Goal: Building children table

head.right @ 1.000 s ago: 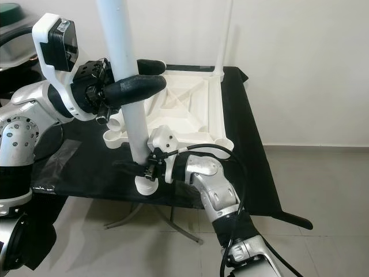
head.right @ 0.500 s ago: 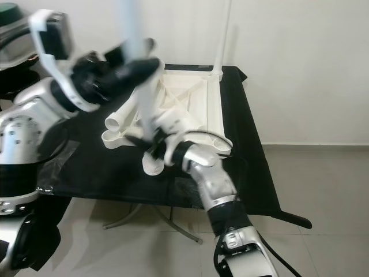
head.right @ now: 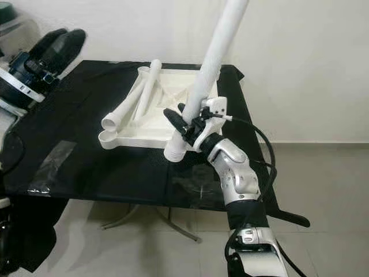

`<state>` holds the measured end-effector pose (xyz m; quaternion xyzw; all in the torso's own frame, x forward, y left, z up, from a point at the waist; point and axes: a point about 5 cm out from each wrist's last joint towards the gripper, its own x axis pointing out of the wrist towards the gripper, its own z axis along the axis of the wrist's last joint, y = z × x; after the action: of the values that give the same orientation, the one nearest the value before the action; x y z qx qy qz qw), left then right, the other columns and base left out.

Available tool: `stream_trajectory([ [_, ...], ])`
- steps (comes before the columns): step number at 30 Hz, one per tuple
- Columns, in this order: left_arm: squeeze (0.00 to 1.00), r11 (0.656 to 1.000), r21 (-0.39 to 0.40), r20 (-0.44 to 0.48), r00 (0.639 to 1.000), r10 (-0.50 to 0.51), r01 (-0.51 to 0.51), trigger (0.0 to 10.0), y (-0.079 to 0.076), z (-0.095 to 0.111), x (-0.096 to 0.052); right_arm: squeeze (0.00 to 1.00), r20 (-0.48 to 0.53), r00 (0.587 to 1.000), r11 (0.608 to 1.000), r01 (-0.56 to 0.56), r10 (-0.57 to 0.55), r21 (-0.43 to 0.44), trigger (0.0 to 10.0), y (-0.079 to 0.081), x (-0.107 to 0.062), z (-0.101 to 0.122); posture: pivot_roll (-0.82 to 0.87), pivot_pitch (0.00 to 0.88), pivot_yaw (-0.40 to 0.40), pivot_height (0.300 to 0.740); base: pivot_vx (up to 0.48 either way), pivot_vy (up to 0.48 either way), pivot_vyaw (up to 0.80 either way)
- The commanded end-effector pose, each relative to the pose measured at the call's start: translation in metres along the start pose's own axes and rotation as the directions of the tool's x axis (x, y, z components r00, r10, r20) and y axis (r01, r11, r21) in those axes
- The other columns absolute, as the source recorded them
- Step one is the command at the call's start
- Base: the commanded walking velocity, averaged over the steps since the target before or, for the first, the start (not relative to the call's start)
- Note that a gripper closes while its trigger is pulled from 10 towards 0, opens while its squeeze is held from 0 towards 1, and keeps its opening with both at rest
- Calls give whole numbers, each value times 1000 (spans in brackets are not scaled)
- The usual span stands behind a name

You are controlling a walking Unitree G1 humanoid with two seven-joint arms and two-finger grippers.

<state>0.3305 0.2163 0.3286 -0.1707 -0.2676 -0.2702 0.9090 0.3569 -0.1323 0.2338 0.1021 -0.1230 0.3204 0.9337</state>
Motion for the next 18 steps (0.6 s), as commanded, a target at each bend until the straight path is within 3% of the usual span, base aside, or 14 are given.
stream_trajectory([
  [1,0,986,41,-89,982,165,-162,10000,7,-33,-16,0,52,999,999,-6,4,33,10000,9,-2,6,-37,84,28,740,0,0,0],
  [2,0,986,41,-89,982,165,-162,10000,7,-33,-16,0,52,999,999,-6,4,33,10000,9,-2,6,-37,84,28,740,0,0,0],
  [6,0,962,25,-200,941,272,-272,10000,-10,-80,-51,0,63,997,997,-49,46,59,10000,27,-11,2,-41,93,29,740,0,0,0],
  [10,0,966,12,-240,937,253,-258,10000,-22,-94,-62,0,55,996,996,-70,66,60,10000,34,-15,-3,-39,96,26,740,0,0,0],
  [18,0,966,-56,-293,929,227,-254,10000,-53,-119,-82,0,3,995,993,-102,102,52,10000,52,-21,-19,-34,92,39,740,0,-434,0],
])
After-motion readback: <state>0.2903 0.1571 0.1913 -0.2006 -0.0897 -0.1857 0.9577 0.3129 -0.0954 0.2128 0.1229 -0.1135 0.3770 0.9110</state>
